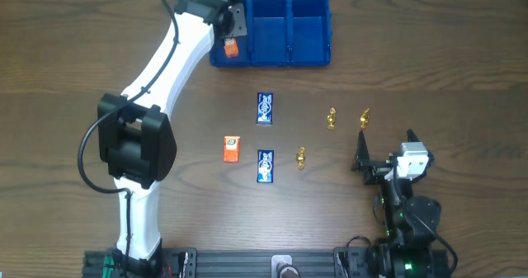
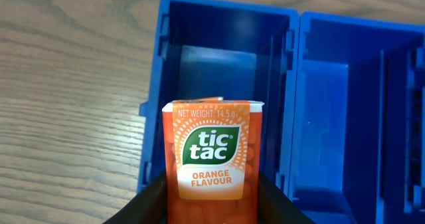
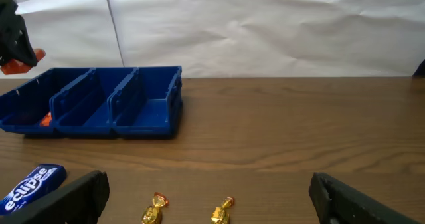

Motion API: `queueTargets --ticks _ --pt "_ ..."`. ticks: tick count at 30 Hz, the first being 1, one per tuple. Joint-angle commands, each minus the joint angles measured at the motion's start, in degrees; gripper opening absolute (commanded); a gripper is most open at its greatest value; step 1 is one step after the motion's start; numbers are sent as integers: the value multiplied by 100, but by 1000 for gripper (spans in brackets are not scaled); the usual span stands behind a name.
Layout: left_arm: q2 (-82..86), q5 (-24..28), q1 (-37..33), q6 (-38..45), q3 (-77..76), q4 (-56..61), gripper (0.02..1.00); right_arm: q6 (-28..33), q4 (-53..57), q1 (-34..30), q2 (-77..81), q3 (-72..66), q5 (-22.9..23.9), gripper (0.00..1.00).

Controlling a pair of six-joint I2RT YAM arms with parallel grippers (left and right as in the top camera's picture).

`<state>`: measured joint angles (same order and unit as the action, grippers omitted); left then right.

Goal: Sort Candies Into Trays

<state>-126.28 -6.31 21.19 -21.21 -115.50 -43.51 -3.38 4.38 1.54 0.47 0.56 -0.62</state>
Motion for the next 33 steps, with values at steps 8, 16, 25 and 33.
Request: queueTargets --ticks 8,16,25,33 --pt "310 -42 -9 -66 -35 -7 886 68 31 22 -31 -11 13 996" --pt "3366 -1082 1250 -745 2693 348 919 68 31 22 -31 -11 13 998" --pt "3886 -476 1790 -1829 5567 715 912 68 31 22 -31 -11 15 998" --pt "3620 -201 1790 -1954 6616 1460 906 68 31 22 -31 -11 13 998"
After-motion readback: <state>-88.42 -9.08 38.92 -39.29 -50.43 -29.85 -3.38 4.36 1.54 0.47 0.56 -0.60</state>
